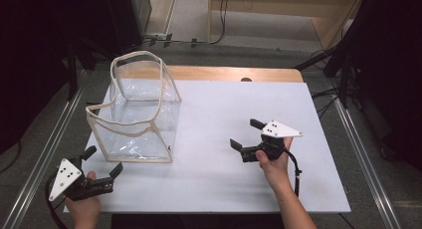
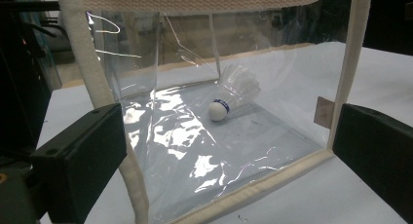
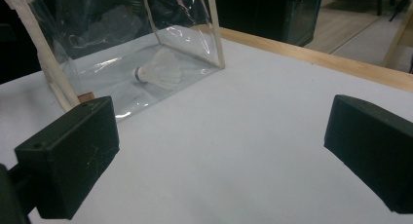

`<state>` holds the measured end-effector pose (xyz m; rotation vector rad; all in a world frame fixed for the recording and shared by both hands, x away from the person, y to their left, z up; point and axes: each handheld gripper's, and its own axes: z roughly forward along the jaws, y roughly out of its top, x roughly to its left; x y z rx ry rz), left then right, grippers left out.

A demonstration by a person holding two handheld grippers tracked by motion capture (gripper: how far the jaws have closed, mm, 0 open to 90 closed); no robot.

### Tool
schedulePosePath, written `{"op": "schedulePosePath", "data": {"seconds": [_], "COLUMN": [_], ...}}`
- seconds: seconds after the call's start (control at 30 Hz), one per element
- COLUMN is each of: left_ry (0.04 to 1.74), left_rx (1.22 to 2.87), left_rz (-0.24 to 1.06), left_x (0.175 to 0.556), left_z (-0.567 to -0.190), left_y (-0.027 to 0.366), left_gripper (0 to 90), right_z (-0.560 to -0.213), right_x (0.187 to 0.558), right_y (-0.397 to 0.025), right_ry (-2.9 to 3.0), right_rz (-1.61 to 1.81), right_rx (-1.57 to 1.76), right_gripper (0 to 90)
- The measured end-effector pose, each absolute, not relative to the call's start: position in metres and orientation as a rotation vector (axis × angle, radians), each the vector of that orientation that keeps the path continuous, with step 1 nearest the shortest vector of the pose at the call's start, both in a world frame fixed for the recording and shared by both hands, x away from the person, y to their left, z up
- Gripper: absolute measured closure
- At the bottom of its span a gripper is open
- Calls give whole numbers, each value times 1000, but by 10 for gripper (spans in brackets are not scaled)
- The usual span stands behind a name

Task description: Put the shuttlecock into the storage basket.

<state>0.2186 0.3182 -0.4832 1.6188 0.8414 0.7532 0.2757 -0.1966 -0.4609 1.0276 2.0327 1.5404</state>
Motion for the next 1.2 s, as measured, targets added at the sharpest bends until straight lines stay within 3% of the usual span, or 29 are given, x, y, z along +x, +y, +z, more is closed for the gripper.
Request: {"op": "schedulePosePath", "data": {"seconds": [1.2], "left_ry": [841], "left_rx": [1630], "left_rz": [755], "left_x": [220], "left_z": [-483], "left_y": [317], "left_gripper": [0], "right_z": [-494], "right_x": [231], "right_y": [-288], "right_ry": [1887], "right_rz": [1441], "right_rx": [1196], "right_gripper": [0]}}
